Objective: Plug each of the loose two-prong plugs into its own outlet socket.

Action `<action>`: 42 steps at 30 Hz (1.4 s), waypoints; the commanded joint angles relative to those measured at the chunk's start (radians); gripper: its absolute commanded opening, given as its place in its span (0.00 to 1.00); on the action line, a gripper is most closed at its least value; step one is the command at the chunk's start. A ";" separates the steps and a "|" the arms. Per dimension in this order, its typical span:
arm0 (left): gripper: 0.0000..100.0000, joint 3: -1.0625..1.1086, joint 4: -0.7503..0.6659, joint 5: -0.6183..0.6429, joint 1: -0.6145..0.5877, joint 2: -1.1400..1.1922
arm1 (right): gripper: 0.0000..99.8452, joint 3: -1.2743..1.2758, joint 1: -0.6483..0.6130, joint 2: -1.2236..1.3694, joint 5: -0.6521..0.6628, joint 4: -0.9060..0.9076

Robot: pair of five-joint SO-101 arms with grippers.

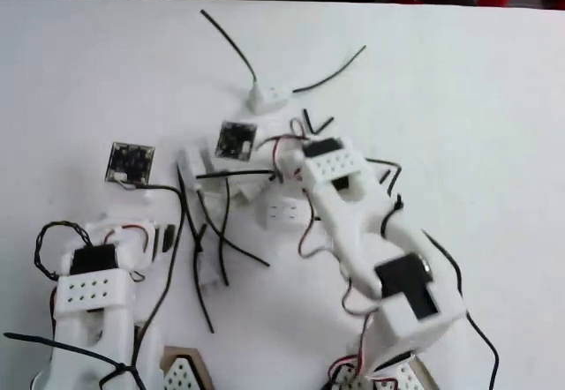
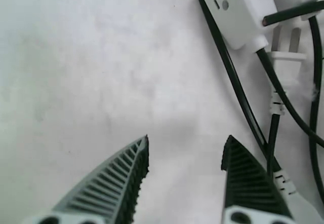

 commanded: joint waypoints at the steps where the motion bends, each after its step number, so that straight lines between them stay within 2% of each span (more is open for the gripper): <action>1: 0.24 -0.006 -0.021 -0.008 -0.010 -0.028 | 0.20 -0.138 0.022 0.071 -0.009 0.050; 9: 0.24 -0.006 -0.020 -0.008 -0.010 -0.028 | 0.20 -0.222 0.018 0.203 -0.009 0.059; 11: 0.24 -0.006 -0.020 -0.008 -0.010 -0.028 | 0.16 -0.245 0.018 0.240 -0.009 0.059; 15: 0.24 -0.006 -0.020 -0.008 -0.010 -0.028 | 0.01 -0.281 0.016 0.274 -0.009 0.067; 22: 0.24 -0.006 -0.020 -0.008 -0.010 -0.028 | 0.02 -0.290 0.015 0.076 -0.014 0.205; 31: 0.24 -0.006 -0.020 -0.008 -0.010 -0.027 | 0.02 -0.290 0.025 -0.216 -0.285 0.349; 35: 0.24 -0.006 -0.020 -0.008 -0.010 -0.027 | 0.02 -0.290 0.068 -0.302 -0.350 0.409; 42: 0.24 -0.006 -0.020 -0.008 -0.010 -0.027 | 0.02 -0.284 0.211 -0.364 -0.347 0.559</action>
